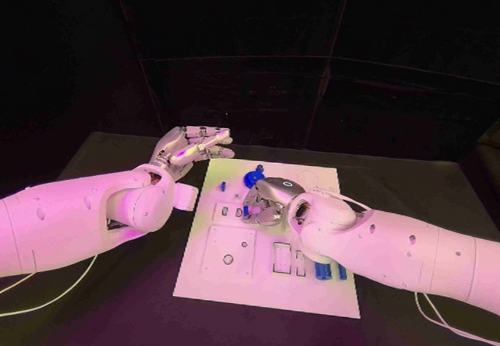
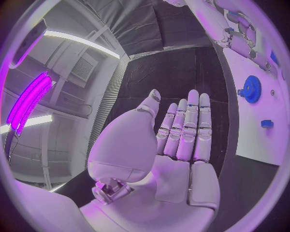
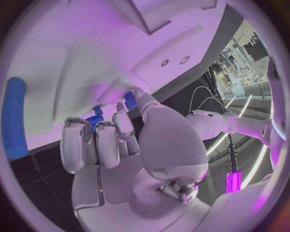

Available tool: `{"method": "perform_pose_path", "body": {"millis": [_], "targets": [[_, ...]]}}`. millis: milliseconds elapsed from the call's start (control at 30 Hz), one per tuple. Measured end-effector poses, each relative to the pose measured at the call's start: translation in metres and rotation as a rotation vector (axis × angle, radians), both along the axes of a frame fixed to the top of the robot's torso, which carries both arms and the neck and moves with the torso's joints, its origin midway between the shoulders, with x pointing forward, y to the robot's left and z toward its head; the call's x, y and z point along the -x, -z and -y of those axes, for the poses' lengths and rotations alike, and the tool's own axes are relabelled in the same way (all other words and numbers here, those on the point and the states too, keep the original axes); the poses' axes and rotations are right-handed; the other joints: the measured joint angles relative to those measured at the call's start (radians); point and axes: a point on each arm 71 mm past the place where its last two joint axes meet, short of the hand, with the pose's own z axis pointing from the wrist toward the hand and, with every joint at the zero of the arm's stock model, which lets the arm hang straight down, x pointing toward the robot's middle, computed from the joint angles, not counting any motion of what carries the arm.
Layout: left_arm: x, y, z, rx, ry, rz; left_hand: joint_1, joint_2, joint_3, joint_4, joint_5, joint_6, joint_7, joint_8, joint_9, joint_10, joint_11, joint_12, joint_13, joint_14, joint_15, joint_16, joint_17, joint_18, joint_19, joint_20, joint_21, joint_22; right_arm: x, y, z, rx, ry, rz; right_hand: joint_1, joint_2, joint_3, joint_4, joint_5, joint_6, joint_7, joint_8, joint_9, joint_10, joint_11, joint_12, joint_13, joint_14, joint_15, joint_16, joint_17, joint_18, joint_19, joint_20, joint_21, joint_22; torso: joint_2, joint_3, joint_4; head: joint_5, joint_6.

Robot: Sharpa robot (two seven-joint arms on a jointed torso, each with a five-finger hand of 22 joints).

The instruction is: Assemble the parts on the task board

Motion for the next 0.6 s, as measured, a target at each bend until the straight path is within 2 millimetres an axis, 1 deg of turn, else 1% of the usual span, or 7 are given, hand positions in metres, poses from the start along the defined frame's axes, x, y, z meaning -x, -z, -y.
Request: {"method": "perform_pose_path", "body": {"millis": [167,300,367,433,533,567,600], "targets": [[0.000,0.000,0.000,0.000,0.001,-0.001,0.000,0.000,-0.003,-0.003,0.000,0.006,0.002,0.000,0.000,0.002,-0.002,0.000,0.000,0.011,-0.001,0.000,0.005,0.000,0.009,-0.003,0.000,0.000,0.005,-0.002,0.004,-0.026,0.013,0.025,0.000,0.000,-0.021,0.009,0.002,-0.028,0.006,-0.001,-0.001,-0.005,0.005,-0.009,-0.006,-0.004,0.004,-0.004,0.000,0.000,-0.006,0.006,-0.002,0.000,0.000,0.0006,0.0001,0.002,0.000],[0.000,0.001,0.002,0.001,0.008,-0.005,-0.005,0.005,-0.005,-0.005,0.000,0.021,-0.008,0.000,0.000,0.037,-0.012,0.000,0.002,0.049,-0.012,0.011,0.019,0.000,0.035,-0.012,0.005,0.000,0.011,-0.009,0.010,-0.068,0.010,0.055,0.013,-0.013,-0.032,0.019,0.002,-0.035,0.010,-0.001,-0.001,-0.009,0.009,-0.009,-0.008,0.000,0.007,-0.012,0.000,0.000,-0.009,0.009,-0.007,0.000,0.000,0.0012,0.0001,0.005,0.001],[-0.001,0.001,0.002,-0.002,0.012,-0.007,-0.011,0.011,-0.007,-0.007,0.000,0.044,-0.019,0.000,0.002,0.082,-0.026,0.016,0.008,0.108,-0.030,0.041,0.041,0.000,0.076,-0.030,0.027,0.007,0.015,-0.013,0.017,-0.092,-0.001,0.067,0.019,-0.019,-0.041,0.023,0.005,-0.045,0.011,-0.001,-0.001,-0.012,0.011,-0.013,-0.012,0.000,0.007,-0.025,0.000,0.000,-0.025,0.016,-0.019,0.000,-0.001,0.0012,-0.0001,0.006,0.001],[-0.001,0.001,0.001,-0.014,0.016,-0.007,-0.016,0.016,-0.010,-0.004,0.000,0.082,-0.038,0.012,0.005,0.150,-0.052,0.038,0.017,0.208,-0.064,0.099,0.083,0.000,0.151,-0.062,0.071,0.026,0.017,-0.019,0.025,-0.120,-0.021,0.081,0.033,-0.021,-0.054,0.036,0.012,-0.059,0.016,-0.001,-0.001,-0.045,0.012,-0.049,-0.040,0.000,0.007,-0.063,-0.035,0.000,-0.068,0.017,-0.050,-0.046,-0.002,0.0011,-0.0012,0.007,0.003],[-0.001,0.002,-0.002,-0.049,0.025,-0.004,-0.034,0.006,-0.023,0.009,0.004,0.124,-0.070,0.023,0.010,0.234,-0.090,0.060,0.028,0.320,-0.105,0.195,0.154,0.000,0.251,-0.104,0.135,0.056,0.013,-0.036,0.039,-0.165,-0.047,0.102,0.041,-0.025,-0.078,0.048,0.029,-0.066,0.015,-0.001,-0.001,-0.077,0.013,-0.093,-0.080,-0.004,0.011,-0.097,-0.079,0.016,-0.098,0.017,-0.077,-0.091,-0.003,0.0013,-0.0027,0.009,0.006],[-0.002,0.002,-0.003,-0.065,0.029,-0.003,-0.042,0.004,-0.029,0.015,0.004,0.136,-0.082,0.023,0.011,0.261,-0.099,0.064,0.034,0.331,-0.117,0.257,0.209,0.000,0.286,-0.119,0.162,0.069,0.012,-0.040,0.043,-0.181,-0.053,0.103,0.047,-0.019,-0.086,0.051,0.035,-0.066,0.015,0.003,0.000,-0.084,0.012,-0.103,-0.090,-0.004,0.011,-0.108,-0.091,0.016,-0.106,0.016,-0.085,-0.104,-0.003,0.0015,-0.0029,0.010,0.006],[-0.003,0.002,-0.004,-0.084,0.034,-0.003,-0.049,0.001,-0.038,0.018,0.005,0.152,-0.094,0.027,0.014,0.299,-0.112,0.075,0.043,0.333,-0.130,0.409,0.356,0.000,0.320,-0.134,0.191,0.084,0.011,-0.044,0.047,-0.197,-0.057,0.101,0.058,-0.017,-0.089,0.052,0.037,-0.066,0.015,0.005,0.001,-0.086,0.010,-0.111,-0.098,-0.004,0.011,-0.116,-0.100,0.016,-0.111,0.017,-0.090,-0.114,-0.004,0.0016,-0.0029,0.010,0.006]]}}
